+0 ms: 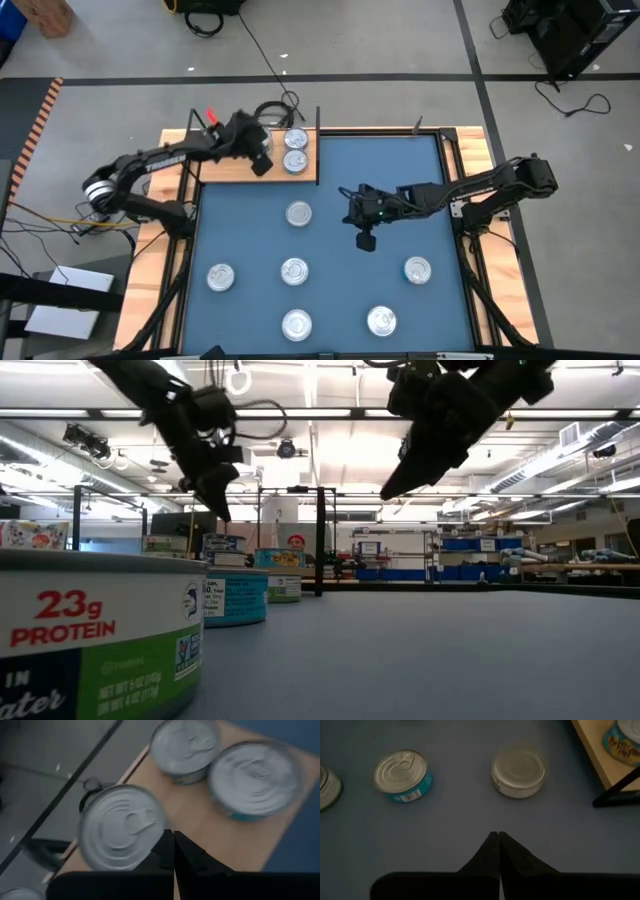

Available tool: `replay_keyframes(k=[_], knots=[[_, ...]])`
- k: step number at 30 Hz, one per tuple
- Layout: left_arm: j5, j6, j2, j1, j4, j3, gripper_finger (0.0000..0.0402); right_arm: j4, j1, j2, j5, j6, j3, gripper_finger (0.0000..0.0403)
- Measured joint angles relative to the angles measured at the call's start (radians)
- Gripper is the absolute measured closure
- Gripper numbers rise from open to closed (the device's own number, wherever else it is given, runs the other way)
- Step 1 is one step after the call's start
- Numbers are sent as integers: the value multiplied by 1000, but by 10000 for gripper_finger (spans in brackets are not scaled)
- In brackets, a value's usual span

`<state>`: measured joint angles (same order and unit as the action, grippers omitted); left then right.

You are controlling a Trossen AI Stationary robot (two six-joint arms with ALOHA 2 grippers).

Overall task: Stack canned seafood by type on shelf
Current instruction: Stack the blue tuna can on top of the blue tuna can on the shelf

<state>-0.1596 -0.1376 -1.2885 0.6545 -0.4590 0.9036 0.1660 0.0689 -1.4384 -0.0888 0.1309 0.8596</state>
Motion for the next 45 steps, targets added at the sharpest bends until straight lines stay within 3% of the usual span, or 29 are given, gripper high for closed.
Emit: replay_keyframes(k=[7, 12, 29, 33, 37, 45], knots=[[-1, 65, 184, -115, 225, -225, 401, -154, 0, 0, 0, 0, -66, 398], [-2, 96, 208, -163, 290, -306, 400, -182, 0, 0, -9, 24, -69, 390], [-109, 90, 23, -123, 446, -320, 400, -158, -10, 0, -28, 17, -68, 385], [-140, 89, -13, -102, 448, -320, 400, -115, -19, 0, -87, 16, -68, 391], [-199, 68, -32, -73, 440, -320, 400, -92, -27, 0, -112, 15, -68, 399], [-213, 65, -33, -59, 440, -320, 400, -83, -27, 0, -112, 15, -68, 389]])
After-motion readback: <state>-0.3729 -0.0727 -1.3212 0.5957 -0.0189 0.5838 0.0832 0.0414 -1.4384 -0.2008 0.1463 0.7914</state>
